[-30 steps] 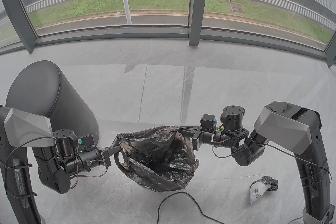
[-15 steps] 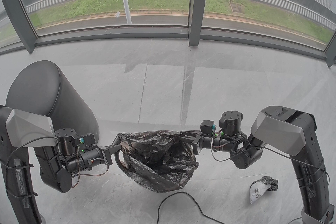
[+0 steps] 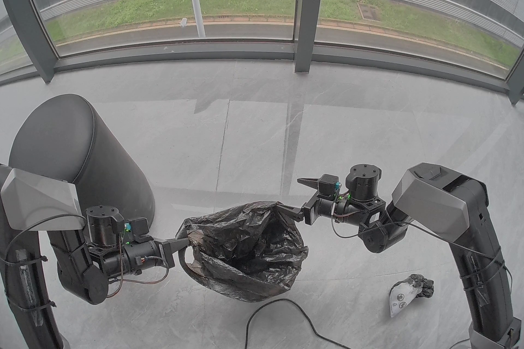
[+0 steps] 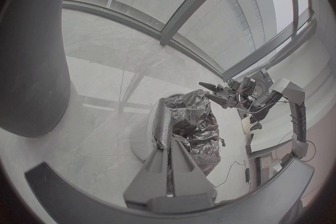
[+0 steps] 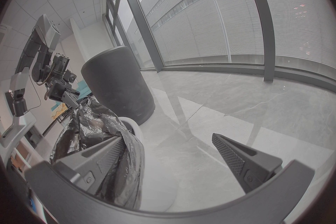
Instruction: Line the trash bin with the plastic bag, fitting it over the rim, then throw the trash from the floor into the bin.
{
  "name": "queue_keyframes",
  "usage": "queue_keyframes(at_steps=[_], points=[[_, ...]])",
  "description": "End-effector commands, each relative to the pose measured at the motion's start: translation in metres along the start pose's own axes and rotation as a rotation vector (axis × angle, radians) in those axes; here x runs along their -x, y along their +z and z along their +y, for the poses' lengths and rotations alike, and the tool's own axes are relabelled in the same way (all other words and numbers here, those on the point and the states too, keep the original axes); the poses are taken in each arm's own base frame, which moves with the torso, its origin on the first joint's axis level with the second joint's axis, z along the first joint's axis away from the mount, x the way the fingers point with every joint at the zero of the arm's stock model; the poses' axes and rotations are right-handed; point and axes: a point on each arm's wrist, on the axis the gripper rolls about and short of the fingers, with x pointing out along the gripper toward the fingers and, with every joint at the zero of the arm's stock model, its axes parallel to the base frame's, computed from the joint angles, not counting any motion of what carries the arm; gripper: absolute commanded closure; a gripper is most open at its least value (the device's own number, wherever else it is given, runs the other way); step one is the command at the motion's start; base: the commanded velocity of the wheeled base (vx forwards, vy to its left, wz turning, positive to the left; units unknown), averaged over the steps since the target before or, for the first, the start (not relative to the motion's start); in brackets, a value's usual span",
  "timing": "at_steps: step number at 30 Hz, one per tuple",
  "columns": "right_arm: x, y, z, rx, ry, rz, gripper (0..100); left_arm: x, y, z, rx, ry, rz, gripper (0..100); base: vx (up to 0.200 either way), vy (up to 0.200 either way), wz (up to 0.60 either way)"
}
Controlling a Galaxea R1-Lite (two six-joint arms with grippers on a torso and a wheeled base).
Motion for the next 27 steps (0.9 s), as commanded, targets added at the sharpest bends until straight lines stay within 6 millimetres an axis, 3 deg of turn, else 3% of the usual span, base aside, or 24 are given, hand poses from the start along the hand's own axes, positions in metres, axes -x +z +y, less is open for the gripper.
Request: queue_keyframes(at_steps=[1,12,18,19,24,27], points=[[-0.007,-0.008,-0.006,0.003,-0.017,-0.007,0,-0.003,0.005,0.0,-0.004,0.01,-0.01,100,0.0,0.0,0.0],[-0.011,-0.004,-0.004,0.006,-0.017,-0.017,0,-0.022,0.014,0.003,-0.021,0.046,-0.009,100,0.0,0.0,0.0],[-0.01,0.0,-0.004,0.01,-0.02,-0.025,0,-0.017,0.008,0.001,0.001,0.085,0.032,100,0.0,0.0,0.0],[-0.009,0.003,-0.004,0.011,-0.02,-0.027,0,-0.011,0.008,-0.001,0.008,0.095,0.043,0,0.0,0.0,0.0],[-0.006,0.008,-0.002,0.009,-0.015,-0.028,0,0.002,0.011,-0.007,0.036,0.118,0.101,0,0.0,0.0,0.0],[-0.006,0.009,-0.001,0.01,-0.015,-0.03,0,-0.001,0.015,-0.006,0.03,0.143,0.119,0,0.0,0.0,0.0]])
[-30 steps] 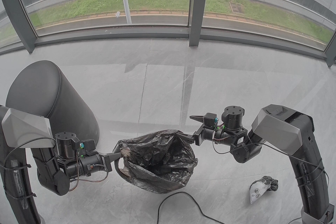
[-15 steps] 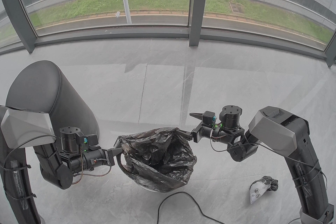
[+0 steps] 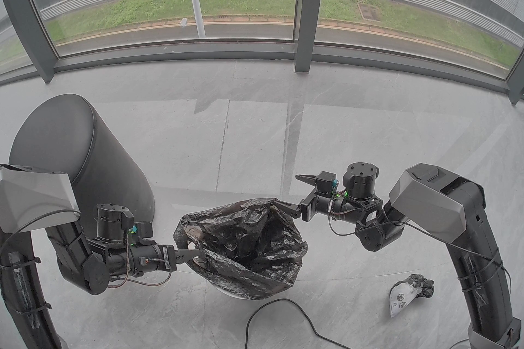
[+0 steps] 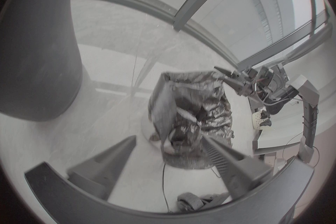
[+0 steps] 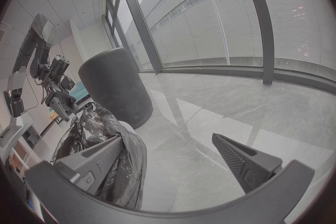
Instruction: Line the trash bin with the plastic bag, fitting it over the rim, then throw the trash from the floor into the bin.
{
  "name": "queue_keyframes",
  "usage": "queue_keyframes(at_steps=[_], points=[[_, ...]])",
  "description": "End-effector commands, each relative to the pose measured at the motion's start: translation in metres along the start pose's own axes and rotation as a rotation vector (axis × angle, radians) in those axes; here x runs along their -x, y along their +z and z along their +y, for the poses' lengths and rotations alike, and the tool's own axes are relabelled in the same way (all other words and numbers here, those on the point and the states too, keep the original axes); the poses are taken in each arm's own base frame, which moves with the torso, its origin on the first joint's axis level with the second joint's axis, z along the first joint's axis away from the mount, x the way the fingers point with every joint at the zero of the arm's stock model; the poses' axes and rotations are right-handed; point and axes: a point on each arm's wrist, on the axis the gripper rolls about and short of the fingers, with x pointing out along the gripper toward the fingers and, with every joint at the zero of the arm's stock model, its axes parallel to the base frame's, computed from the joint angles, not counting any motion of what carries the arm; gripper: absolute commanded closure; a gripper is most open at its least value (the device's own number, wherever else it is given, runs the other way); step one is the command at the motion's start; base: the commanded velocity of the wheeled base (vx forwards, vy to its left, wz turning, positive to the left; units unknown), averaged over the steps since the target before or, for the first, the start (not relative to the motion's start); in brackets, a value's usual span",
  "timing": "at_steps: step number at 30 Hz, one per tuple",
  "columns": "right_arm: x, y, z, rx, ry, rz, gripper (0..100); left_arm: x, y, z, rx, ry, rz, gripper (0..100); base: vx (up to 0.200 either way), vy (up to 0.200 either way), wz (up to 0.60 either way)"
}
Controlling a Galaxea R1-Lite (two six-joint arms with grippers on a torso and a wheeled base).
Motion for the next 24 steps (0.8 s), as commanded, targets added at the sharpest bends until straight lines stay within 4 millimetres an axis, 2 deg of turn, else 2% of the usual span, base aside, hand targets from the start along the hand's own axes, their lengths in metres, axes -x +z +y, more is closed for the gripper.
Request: queue_keyframes(at_steps=[1,3,6,14,19,24], points=[[0.002,0.007,0.001,0.005,0.002,-0.008,0,0.007,0.015,-0.005,-0.023,0.016,-0.033,0,0.0,0.0,0.0],[0.002,0.007,0.001,0.006,0.002,-0.01,0,0.0,0.021,-0.005,-0.034,0.063,-0.056,0,0.0,0.0,0.0],[0.005,0.013,0.002,0.008,0.0,-0.014,0,0.002,0.021,-0.008,-0.039,0.063,-0.056,0,0.0,0.0,0.0],[0.02,0.02,0.006,0.002,-0.005,-0.007,0,0.031,0.008,-0.033,-0.059,0.03,-0.048,0,0.0,0.0,0.0],[0.032,0.004,0.015,-0.017,0.003,0.023,0,0.041,-0.004,-0.038,-0.043,0.017,-0.016,0,0.0,0.0,0.0],[0.038,-0.003,0.021,-0.026,0.013,0.038,0,0.046,-0.012,-0.042,-0.037,-0.021,0.016,0,-0.2,0.0,0.0]])
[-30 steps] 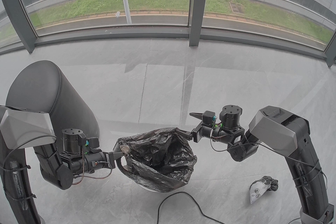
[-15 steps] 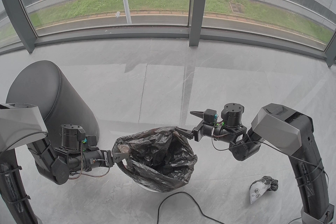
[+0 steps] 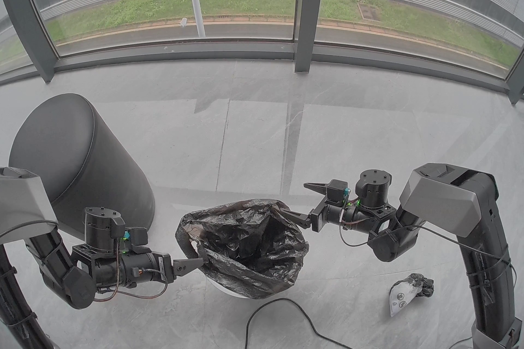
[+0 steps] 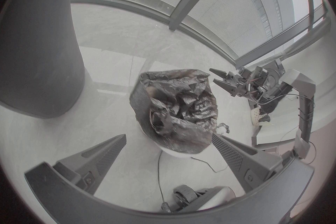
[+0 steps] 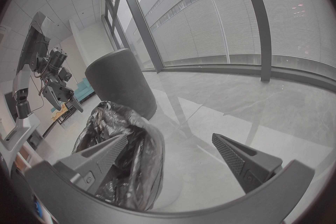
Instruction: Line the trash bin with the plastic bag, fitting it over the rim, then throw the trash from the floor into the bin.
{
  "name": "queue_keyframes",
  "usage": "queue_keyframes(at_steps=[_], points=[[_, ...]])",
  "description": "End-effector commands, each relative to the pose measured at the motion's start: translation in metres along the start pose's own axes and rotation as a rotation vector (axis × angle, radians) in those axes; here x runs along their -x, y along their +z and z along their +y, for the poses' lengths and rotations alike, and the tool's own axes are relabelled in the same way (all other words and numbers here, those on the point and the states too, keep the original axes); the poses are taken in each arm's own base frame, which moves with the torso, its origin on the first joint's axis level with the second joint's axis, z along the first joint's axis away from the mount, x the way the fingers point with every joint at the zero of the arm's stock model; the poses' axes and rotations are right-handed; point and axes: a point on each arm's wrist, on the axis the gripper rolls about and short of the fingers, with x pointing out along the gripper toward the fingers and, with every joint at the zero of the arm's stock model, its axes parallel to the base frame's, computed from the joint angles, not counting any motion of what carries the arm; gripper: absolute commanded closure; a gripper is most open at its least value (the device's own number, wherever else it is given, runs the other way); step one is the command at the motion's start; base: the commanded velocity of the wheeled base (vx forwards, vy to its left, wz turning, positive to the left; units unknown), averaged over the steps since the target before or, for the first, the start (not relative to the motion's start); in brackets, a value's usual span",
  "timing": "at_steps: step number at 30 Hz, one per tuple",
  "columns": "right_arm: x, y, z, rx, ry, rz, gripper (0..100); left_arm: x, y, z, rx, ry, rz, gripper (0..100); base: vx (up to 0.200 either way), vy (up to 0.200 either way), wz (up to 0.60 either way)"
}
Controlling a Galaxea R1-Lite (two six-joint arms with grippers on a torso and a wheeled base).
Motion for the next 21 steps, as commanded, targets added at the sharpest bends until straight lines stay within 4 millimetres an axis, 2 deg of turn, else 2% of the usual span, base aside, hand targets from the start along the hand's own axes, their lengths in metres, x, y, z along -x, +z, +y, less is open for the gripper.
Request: queue_keyframes(at_steps=[1,4,9,13,21], points=[[0.005,-0.006,0.005,-0.012,0.009,0.022,0,0.006,-0.003,-0.007,-0.006,-0.042,0.014,0,-0.2,0.0,0.0],[0.004,-0.005,0.007,-0.011,0.014,0.018,0,0.003,-0.003,-0.009,-0.019,-0.052,0.013,0,-0.2,0.0,0.0],[0.011,0.006,0.01,-0.007,0.016,0.014,0,0.007,-0.008,-0.017,-0.025,-0.071,0.032,0,0.0,0.0,0.0],[0.017,0.006,0.015,-0.015,0.023,0.03,0,0.01,-0.015,-0.021,-0.029,-0.069,0.055,0,0.0,0.0,0.0],[-0.001,0.019,0.043,-0.001,0.18,-0.02,0,0.002,-0.007,-0.019,-0.034,-0.022,0.015,0,0.0,0.0,0.0]])
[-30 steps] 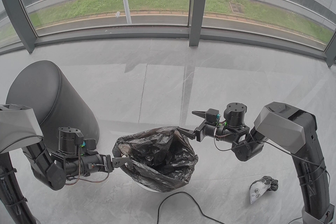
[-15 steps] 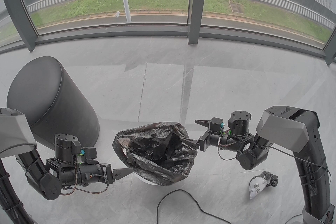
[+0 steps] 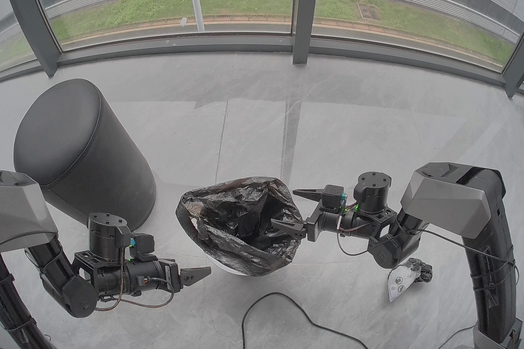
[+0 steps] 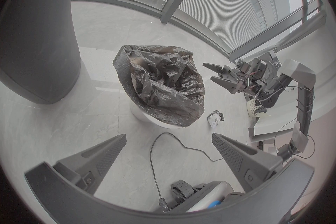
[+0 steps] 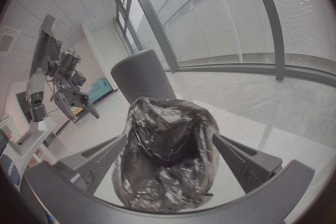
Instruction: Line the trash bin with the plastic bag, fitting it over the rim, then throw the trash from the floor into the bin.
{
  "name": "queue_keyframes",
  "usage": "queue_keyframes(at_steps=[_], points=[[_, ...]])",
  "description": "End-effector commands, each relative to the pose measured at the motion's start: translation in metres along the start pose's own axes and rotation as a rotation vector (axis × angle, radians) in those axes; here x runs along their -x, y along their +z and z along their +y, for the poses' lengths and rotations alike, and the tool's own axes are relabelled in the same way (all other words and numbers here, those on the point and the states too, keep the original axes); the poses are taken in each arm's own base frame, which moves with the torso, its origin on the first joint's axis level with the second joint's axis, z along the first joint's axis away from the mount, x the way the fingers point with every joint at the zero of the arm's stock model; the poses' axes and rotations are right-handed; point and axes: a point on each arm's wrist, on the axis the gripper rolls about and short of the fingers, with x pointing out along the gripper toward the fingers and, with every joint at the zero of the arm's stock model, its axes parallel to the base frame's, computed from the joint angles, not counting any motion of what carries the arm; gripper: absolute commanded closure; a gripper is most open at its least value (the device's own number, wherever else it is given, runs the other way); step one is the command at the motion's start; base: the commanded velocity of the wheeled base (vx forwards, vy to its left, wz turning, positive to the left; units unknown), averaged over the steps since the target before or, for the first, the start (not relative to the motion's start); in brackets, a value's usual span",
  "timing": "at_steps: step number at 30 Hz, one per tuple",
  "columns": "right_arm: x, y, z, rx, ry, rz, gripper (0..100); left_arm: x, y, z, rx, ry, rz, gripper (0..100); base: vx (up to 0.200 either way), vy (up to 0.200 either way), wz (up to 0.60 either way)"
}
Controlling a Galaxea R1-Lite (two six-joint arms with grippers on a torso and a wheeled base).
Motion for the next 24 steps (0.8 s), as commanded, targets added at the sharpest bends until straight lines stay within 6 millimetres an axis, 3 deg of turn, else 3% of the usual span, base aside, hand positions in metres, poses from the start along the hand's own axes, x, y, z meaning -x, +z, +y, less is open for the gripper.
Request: queue_keyframes(at_steps=[1,13,14,24], points=[[-0.013,0.006,0.017,-0.005,0.073,-0.012,0,-0.003,0.003,0.001,-0.003,0.003,-0.012,0,0.0,0.0,0.0],[-0.045,-0.021,0.066,-0.026,0.207,0.04,0,-0.009,0.004,0.004,0.002,0.029,-0.013,0,0.0,0.0,0.0],[-0.05,-0.03,0.072,-0.028,0.225,0.056,0,-0.008,0.003,0.004,0.002,0.029,-0.012,0,0.0,0.0,0.0],[-0.068,-0.035,0.062,0.007,0.214,0.013,0,-0.006,0.005,0.004,-0.005,0.036,-0.04,0,0.0,0.0,0.0]])
